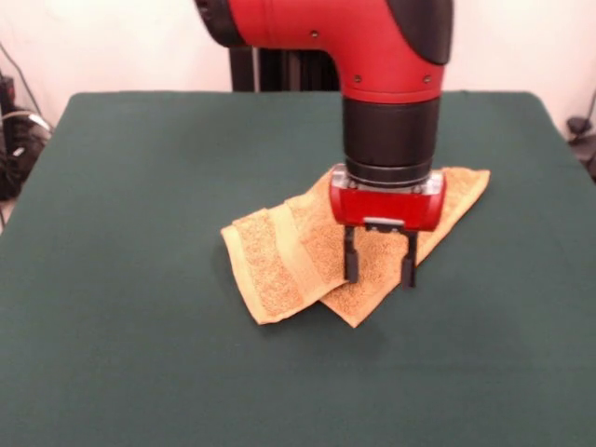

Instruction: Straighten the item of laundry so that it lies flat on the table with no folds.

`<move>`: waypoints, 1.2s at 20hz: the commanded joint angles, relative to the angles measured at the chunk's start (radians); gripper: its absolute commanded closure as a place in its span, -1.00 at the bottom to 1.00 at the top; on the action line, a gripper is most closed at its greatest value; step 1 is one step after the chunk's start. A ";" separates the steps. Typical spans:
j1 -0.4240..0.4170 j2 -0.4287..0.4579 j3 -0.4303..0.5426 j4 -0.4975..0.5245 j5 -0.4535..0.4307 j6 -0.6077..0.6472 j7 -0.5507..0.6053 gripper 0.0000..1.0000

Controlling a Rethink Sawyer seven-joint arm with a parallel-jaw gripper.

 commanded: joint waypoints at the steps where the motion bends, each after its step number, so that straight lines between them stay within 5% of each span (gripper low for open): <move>1: 0.031 0.018 0.018 0.038 -0.038 0.126 0.040 -1.00; 24: 0.031 0.050 -0.008 0.062 -0.061 0.048 0.042 -1.00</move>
